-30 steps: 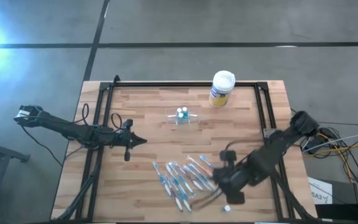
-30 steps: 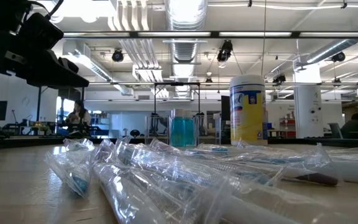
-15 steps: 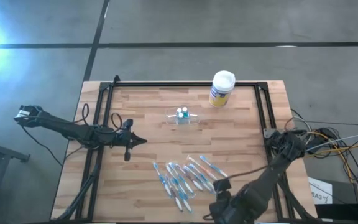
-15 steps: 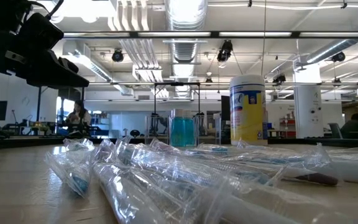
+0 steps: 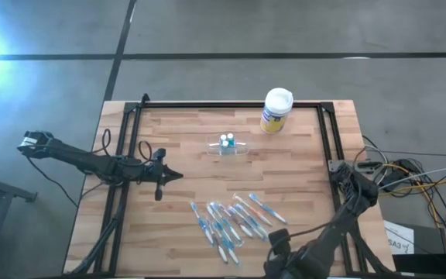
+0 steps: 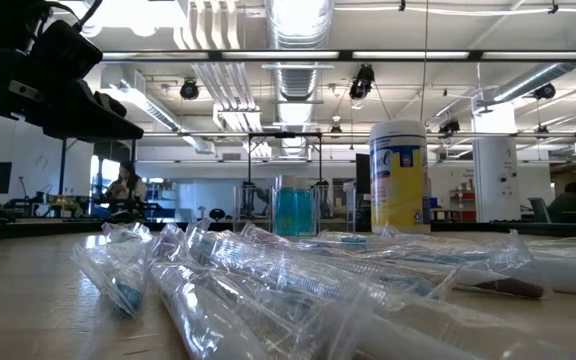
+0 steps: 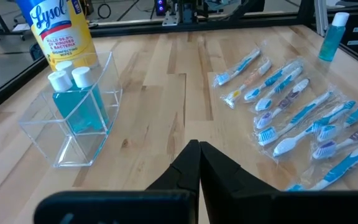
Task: Pick & Place toothbrushing station
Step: Put the blue mouthwash into the transparent organizer
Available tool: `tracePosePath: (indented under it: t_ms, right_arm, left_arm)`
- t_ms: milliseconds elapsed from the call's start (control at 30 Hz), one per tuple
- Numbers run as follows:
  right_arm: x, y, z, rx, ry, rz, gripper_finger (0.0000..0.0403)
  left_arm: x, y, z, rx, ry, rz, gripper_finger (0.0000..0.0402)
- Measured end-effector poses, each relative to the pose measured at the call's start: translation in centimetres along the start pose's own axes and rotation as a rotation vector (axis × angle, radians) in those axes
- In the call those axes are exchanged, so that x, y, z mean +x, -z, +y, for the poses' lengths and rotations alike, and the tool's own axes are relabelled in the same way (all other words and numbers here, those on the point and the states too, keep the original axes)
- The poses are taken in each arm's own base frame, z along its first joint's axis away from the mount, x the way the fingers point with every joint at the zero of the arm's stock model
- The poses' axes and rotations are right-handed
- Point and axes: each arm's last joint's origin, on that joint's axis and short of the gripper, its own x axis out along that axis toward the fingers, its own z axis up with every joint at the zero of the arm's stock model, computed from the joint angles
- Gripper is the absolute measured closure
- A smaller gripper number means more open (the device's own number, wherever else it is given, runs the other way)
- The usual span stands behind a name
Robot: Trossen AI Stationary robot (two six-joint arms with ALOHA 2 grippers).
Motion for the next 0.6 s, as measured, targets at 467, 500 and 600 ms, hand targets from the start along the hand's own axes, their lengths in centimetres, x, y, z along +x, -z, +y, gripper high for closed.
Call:
tracePosePath:
  t_ms: [467,500,600]
  right_arm:
    - [3.3,1.1,0.1,-0.018,-0.027,0.068,0.0193]
    - [3.5,1.1,0.1,-0.018,-0.028,0.068,0.0193]
    - [3.8,1.1,0.1,-0.017,-0.032,0.062,0.0194]
  left_arm:
    - [0.0,-0.3,0.0,-0.006,0.002,-0.029,0.0392]
    - [0.0,-0.3,0.0,-0.007,0.001,-0.031,0.0392]
    - [0.0,-0.3,0.0,-0.007,0.001,-0.031,0.0392]
